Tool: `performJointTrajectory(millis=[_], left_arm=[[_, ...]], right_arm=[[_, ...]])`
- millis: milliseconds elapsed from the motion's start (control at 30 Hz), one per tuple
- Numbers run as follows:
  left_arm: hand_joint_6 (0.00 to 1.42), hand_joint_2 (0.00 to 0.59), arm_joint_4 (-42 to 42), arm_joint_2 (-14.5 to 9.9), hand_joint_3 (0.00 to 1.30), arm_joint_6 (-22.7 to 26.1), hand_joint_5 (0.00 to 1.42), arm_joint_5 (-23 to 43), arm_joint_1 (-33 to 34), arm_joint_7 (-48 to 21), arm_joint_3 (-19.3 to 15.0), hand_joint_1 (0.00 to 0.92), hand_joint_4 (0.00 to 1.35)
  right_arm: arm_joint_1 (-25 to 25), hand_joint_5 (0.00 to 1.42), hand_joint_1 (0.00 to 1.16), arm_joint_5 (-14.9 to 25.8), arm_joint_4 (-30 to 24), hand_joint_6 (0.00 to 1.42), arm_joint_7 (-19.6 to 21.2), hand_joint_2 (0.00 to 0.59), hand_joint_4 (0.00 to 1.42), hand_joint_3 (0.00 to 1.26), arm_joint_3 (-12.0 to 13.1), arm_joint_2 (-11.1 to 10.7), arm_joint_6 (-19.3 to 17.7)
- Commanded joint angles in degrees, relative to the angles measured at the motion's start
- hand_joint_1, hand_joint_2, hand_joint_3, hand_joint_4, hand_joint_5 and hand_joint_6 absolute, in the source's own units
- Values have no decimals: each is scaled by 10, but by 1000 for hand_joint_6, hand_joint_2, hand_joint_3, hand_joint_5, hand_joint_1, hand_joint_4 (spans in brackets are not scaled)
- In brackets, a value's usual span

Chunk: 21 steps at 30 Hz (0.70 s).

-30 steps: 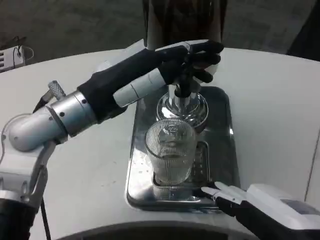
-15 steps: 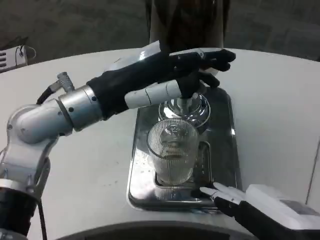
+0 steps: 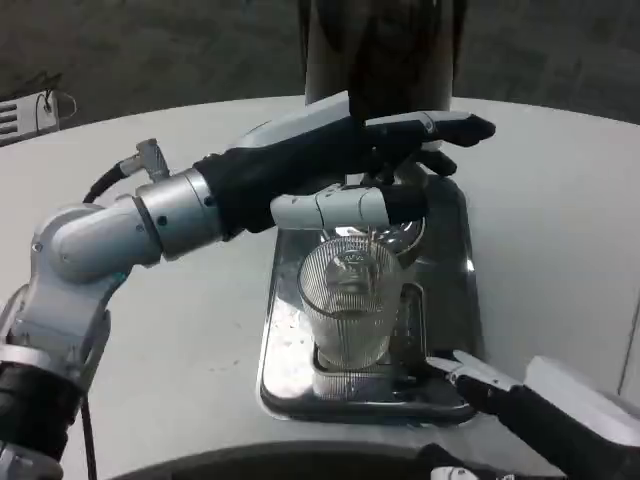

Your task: Grasp the cup under the faucet to collect the drink, then remove the cup.

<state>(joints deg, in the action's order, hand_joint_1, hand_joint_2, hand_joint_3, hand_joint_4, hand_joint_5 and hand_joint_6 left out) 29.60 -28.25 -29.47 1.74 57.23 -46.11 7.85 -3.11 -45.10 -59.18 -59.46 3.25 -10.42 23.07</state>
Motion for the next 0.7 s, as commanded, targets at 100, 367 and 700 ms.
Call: performJointTrajectory(millis=[100,367,700], left_arm=[[265,48,16,-5,140,2,198,-34,-16,-14,23,0,97],[265,48,18,-8,140,-4,197,-35,-17,-12,24,0,97],[265,48,16,-13,140,-10,197,-37,-19,-10,23,0,97]], right_arm=[[-3,96,533,55,-8,47,57,387,1,76,32,17,45],[0,122,605,114,10,78,138,314,1,1,34,1,71],[20,98,707,206,117,96,260,253,0,0,18,-10,8]])
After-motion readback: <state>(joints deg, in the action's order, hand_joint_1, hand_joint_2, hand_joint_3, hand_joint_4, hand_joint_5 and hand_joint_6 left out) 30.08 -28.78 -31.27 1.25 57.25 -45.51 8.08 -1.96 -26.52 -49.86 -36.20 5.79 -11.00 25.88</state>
